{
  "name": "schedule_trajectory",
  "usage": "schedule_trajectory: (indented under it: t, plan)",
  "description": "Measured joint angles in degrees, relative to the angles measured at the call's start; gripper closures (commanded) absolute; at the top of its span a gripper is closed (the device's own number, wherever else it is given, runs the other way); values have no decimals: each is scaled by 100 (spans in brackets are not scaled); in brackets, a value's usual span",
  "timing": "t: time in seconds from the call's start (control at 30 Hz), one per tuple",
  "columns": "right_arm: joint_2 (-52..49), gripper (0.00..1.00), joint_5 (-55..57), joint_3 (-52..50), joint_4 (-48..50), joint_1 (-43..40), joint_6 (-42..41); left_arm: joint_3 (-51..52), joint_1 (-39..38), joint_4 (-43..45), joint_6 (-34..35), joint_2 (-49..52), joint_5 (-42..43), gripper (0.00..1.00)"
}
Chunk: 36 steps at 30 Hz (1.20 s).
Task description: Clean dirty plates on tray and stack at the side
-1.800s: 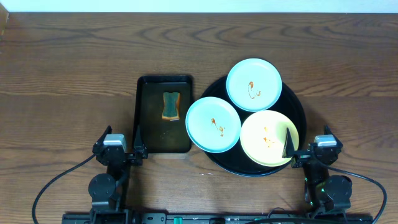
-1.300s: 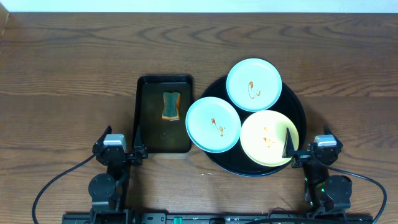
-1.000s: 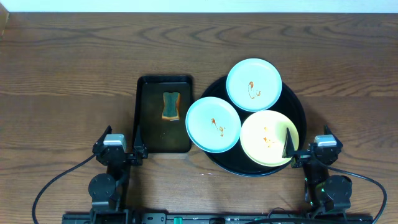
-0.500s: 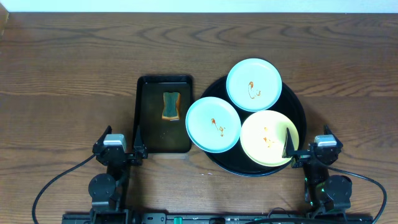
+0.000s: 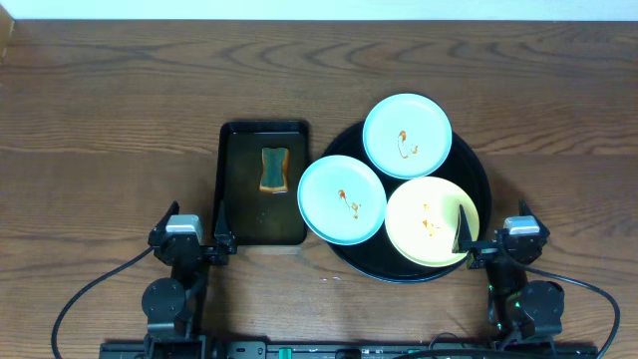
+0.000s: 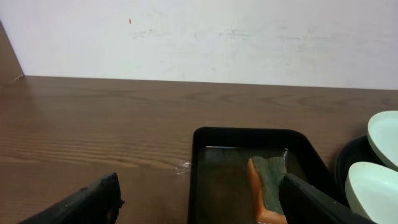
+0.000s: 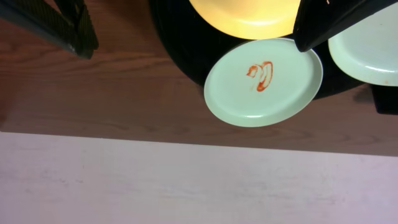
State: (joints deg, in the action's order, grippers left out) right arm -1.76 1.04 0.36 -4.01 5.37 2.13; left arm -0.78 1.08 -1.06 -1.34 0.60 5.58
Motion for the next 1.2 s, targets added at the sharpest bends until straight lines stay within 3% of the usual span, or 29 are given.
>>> schedule_trajectory:
  t: [0.57,0.8,0.97,1.2]
  plan:
    - [0,1,48,0,7,0,-26,-2,0,-4,9,-2,-46,17]
    - [-20,1,90,11,-35,0,-282,-103,0,-188,413,168,-109,17]
    - [-466,1,127,284,-505,0,-640,-389,0,-734,708,861,-105,17]
    - [-1930,1,136,1327,-1021,0,-1025,-1659,0,-1320,885,2463,-101,17]
